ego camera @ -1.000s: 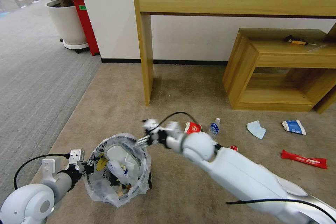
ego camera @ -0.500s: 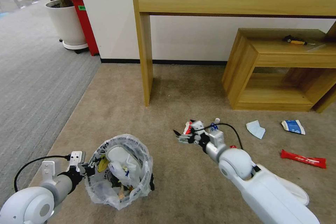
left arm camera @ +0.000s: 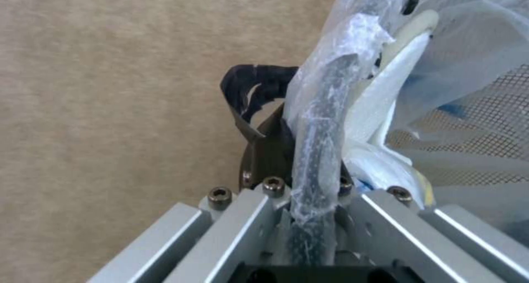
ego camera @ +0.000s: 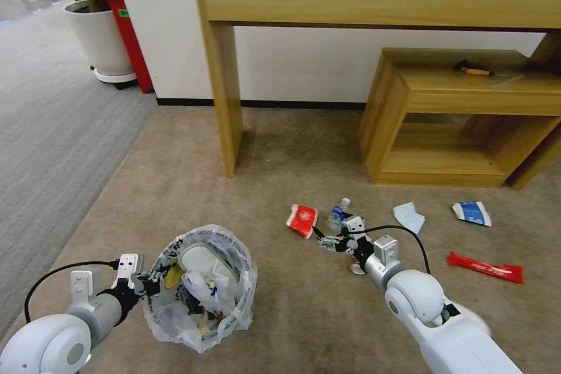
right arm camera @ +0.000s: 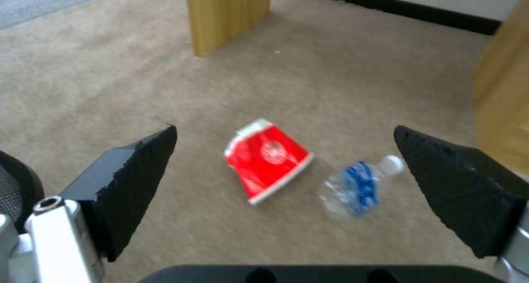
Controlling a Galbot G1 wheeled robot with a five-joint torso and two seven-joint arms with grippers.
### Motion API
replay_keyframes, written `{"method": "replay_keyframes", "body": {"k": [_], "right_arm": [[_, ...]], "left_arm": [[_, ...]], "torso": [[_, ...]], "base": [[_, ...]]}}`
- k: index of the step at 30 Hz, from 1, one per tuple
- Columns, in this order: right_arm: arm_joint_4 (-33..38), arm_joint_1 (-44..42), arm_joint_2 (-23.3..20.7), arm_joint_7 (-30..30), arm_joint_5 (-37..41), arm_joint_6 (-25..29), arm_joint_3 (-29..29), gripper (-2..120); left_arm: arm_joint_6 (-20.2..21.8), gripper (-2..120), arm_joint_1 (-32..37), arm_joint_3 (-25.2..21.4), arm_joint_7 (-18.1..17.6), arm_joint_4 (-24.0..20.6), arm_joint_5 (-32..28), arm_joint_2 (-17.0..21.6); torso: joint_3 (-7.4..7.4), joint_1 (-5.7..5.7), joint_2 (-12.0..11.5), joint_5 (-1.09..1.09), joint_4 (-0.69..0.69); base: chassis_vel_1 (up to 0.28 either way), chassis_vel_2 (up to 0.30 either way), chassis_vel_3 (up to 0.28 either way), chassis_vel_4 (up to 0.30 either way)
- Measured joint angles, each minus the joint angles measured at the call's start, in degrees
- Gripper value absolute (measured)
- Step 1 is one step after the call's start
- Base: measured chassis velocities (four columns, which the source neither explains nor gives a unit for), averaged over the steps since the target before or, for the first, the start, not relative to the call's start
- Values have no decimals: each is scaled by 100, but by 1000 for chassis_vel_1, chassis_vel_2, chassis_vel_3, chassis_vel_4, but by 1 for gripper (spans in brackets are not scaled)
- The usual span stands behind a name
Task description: Pick up the trash bin and place the garbage on the floor into it.
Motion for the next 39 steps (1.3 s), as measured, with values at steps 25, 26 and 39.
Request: {"method": "replay_keyframes", "body": {"k": [25, 26, 39], "right_arm": [[-823, -1149, -415, -1137, -494, 779, 1355, 100], [-823, -1149, -415, -1137, -494, 779, 1355, 100], [-1813, -1872, -470, -1747, 71, 790, 1978, 100]], "left_arm": [[0, 0, -72, -467, 375, 744, 125, 72], [0, 0, -72, -467, 375, 744, 125, 72], [0, 0, 25, -1162, 831, 1431, 74, 363]], "torso": [[0, 0, -1, -1, 1], [0, 0, -1, -1, 1], [0, 0, -1, 1, 3]], "base": [[-107, -112, 119, 121], [0, 0, 0, 0], [0, 0, 0, 0]]}}
